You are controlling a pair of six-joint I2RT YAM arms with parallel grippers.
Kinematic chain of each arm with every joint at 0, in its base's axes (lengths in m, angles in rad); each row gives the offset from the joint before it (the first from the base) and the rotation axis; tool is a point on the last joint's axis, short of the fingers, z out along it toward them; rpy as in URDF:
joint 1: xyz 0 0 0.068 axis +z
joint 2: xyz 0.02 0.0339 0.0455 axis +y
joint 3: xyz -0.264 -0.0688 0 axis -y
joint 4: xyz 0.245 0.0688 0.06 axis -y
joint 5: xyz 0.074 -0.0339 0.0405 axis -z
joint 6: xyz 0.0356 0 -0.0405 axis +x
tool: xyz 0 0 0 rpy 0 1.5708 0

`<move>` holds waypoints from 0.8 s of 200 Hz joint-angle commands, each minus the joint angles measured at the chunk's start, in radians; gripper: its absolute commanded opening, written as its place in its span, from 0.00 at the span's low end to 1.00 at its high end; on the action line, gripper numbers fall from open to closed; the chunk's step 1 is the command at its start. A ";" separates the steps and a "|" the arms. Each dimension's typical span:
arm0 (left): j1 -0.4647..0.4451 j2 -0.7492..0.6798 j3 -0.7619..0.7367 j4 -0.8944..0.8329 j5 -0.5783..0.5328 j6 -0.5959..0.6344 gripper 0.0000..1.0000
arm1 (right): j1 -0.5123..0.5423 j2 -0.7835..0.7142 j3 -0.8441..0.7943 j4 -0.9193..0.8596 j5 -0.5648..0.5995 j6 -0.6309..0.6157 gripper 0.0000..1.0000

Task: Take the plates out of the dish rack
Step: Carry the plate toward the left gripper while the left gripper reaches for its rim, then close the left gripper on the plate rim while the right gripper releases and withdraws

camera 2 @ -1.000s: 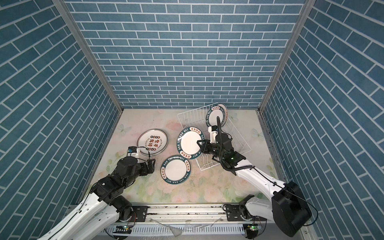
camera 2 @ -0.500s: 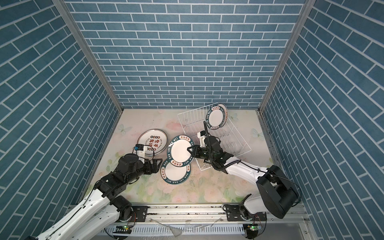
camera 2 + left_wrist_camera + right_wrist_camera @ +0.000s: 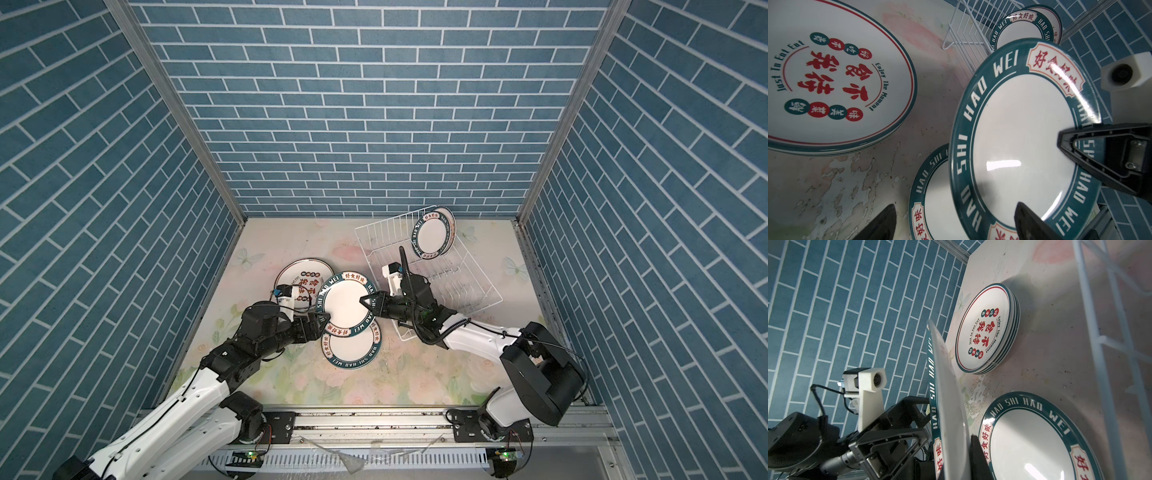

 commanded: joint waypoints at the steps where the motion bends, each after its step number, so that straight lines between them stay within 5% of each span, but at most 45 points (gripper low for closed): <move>1: 0.021 0.017 -0.018 0.085 0.072 -0.025 0.87 | 0.016 0.012 0.046 0.123 -0.045 0.053 0.00; 71: 0.051 0.020 -0.043 0.181 0.183 -0.023 0.72 | 0.031 0.037 0.036 0.162 -0.076 0.068 0.00; 121: 0.054 0.046 -0.042 0.206 0.227 -0.017 0.45 | 0.033 0.062 0.054 0.159 -0.106 0.055 0.00; 160: 0.058 0.073 -0.037 0.213 0.254 -0.010 0.30 | 0.033 0.083 0.077 0.139 -0.120 0.032 0.10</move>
